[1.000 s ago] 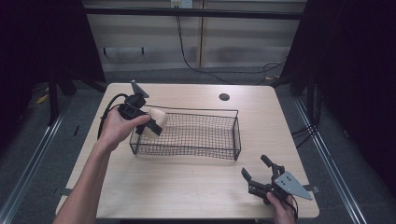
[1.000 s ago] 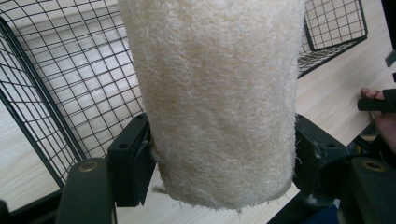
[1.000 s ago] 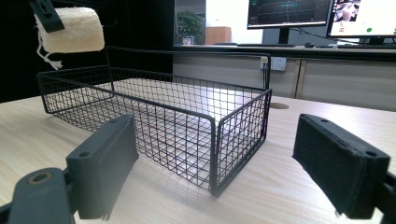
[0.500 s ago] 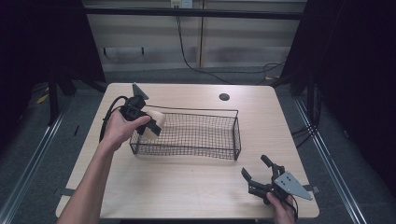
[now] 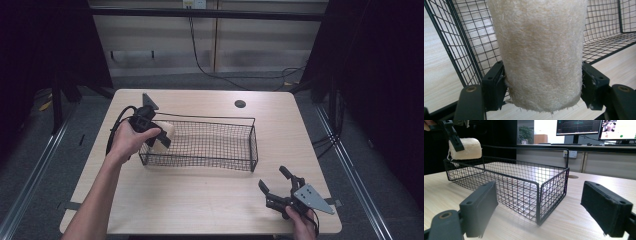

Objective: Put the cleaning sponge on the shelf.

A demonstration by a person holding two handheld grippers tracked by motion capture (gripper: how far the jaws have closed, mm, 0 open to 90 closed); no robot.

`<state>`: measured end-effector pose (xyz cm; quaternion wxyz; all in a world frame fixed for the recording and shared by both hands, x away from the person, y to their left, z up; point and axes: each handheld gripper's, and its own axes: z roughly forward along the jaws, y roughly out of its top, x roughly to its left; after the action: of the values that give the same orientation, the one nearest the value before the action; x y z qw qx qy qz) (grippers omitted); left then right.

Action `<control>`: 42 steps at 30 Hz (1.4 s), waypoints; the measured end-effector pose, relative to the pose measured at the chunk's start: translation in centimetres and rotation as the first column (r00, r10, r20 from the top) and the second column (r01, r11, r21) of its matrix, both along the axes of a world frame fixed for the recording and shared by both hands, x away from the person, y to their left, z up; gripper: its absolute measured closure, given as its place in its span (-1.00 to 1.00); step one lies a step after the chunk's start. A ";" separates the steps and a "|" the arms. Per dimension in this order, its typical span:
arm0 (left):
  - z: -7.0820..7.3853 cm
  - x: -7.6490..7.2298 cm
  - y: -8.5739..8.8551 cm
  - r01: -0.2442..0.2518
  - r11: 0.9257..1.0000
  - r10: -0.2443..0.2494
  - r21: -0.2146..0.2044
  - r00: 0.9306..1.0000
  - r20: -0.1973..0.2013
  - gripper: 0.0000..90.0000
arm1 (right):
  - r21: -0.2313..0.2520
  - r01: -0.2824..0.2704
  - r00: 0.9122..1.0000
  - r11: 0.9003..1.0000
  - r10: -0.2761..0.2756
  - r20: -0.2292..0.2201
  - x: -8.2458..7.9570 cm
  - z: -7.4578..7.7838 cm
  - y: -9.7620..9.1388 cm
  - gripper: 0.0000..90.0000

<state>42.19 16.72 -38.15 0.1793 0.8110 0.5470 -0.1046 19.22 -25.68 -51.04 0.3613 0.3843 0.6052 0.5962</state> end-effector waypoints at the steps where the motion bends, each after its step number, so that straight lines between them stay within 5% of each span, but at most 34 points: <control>1: -0.1 0.0 0.0 -0.005 1.000 0.005 0.001 1.000 -0.002 -0.29 | 0.000 0.000 1.000 1.000 0.000 0.000 0.0 0.0 0.0 -0.71; 10: -1.0 0.2 -0.5 -0.007 0.998 0.007 0.057 1.000 0.002 -0.29 | -0.001 0.000 1.000 1.000 0.000 0.000 0.0 0.0 0.0 -0.71; 42: -3.4 0.2 -0.9 -0.049 0.994 0.050 0.099 0.999 -0.007 -0.30 | -0.001 0.000 1.000 1.000 0.000 0.000 0.0 0.0 0.0 -0.71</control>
<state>42.41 15.79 -41.53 0.1392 0.8046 0.5721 -0.0767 19.24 -25.70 -51.04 0.3612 0.3842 0.6056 0.5960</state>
